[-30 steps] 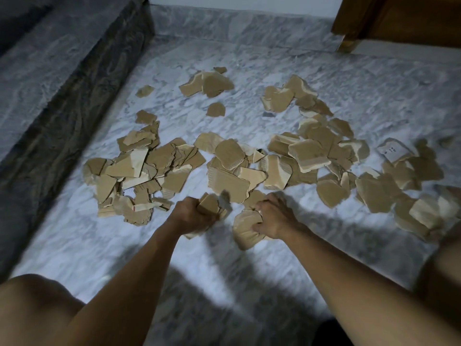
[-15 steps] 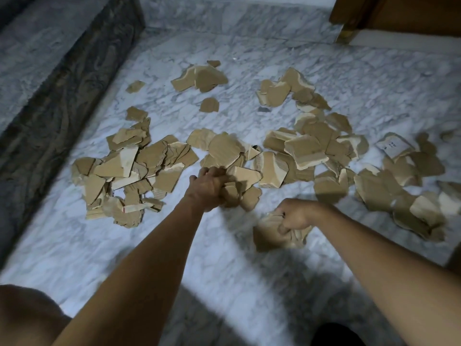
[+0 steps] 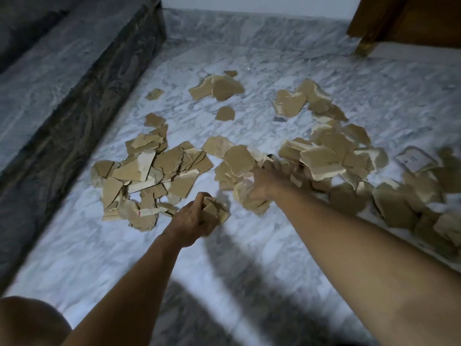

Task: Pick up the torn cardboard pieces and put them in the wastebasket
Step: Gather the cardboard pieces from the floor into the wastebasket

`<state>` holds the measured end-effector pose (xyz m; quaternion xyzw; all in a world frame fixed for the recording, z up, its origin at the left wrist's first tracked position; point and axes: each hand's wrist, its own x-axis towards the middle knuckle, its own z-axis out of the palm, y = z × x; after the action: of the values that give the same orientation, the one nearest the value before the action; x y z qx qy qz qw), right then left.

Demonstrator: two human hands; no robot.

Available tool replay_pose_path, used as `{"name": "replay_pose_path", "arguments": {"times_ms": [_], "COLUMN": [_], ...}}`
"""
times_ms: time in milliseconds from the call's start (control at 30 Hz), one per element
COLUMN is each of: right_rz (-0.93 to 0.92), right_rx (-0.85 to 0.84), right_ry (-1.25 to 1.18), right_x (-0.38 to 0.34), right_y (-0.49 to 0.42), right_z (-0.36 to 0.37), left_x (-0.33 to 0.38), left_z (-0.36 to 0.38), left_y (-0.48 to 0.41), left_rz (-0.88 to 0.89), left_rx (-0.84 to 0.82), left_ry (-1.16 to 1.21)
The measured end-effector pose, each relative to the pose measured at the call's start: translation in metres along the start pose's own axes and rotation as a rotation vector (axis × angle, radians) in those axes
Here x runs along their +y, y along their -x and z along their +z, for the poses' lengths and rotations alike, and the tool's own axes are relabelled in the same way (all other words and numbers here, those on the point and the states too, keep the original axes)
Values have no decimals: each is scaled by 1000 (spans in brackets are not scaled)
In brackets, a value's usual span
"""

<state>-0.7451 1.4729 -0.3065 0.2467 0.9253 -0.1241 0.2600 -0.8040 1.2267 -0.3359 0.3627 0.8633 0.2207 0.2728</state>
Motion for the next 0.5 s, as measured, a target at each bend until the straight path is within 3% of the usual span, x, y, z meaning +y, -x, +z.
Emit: {"name": "replay_pose_path", "arguments": {"times_ms": [200,367,500], "right_rz": [-103,-113,-18], "right_rx": [206,66,61], "right_ry": [16,-168,-360], "right_x": [-9,2,27], "right_y": [13,21,24], "right_z": [34,12,-36], "left_x": [1,7,8], "left_z": [16,15,13], "left_y": [-2,-7,-6], "left_rz": [-132,-189,-209], "left_rx": [59,34,28], "left_ry": [-128,-180,-161]}}
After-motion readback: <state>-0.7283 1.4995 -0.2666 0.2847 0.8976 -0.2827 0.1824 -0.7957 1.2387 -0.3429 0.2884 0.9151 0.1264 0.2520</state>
